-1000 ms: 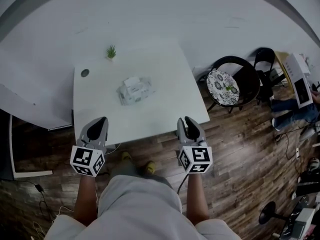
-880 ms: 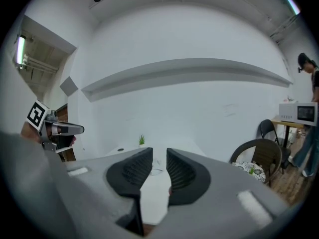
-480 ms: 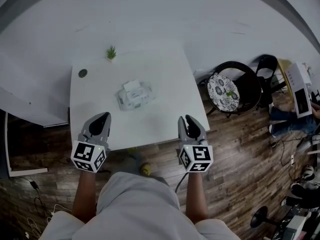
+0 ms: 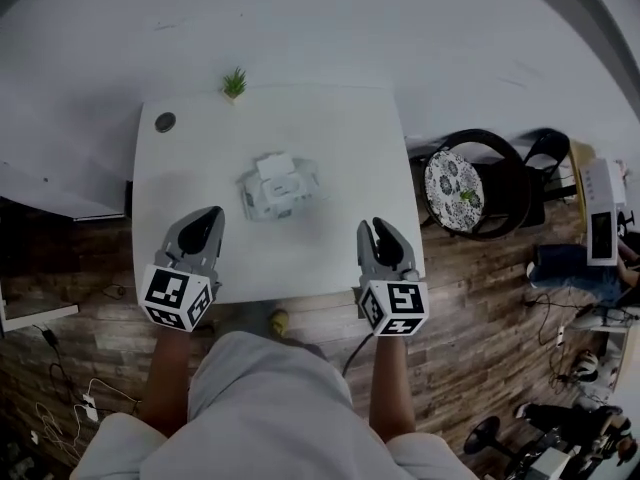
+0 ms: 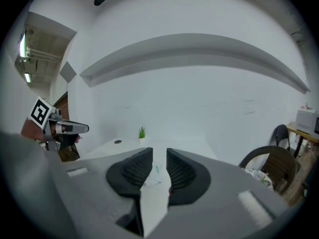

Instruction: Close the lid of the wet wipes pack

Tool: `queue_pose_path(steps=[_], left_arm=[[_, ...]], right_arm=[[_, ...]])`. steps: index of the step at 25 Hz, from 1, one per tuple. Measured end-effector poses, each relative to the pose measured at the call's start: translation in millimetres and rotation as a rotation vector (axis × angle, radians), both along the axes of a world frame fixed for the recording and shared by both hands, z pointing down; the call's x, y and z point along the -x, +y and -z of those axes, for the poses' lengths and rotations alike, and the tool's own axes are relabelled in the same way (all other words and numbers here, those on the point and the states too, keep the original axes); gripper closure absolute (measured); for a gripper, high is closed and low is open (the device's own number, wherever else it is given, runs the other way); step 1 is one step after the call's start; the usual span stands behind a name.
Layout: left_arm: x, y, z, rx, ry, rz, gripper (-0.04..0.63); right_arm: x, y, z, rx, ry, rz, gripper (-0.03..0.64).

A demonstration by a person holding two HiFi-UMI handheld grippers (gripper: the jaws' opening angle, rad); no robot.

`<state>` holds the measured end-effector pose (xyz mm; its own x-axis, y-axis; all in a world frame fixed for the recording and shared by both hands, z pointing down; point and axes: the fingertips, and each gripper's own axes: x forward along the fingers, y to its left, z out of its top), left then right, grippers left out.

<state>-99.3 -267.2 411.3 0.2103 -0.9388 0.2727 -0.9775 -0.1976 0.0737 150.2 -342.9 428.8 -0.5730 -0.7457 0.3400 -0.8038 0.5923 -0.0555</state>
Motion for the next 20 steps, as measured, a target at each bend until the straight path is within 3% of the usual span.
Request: queue_pose_path(steps=[8,20], left_arm=[[43,-25,-33,0.050,0.062,0.061,0.595],[80,-59,-75,0.118,0.140,0.064,0.595]], right_arm=[[47,-36,-22,0.045,0.061,0.070,0.525],[118,-79,-57,0.109,0.139,0.197,0.525]])
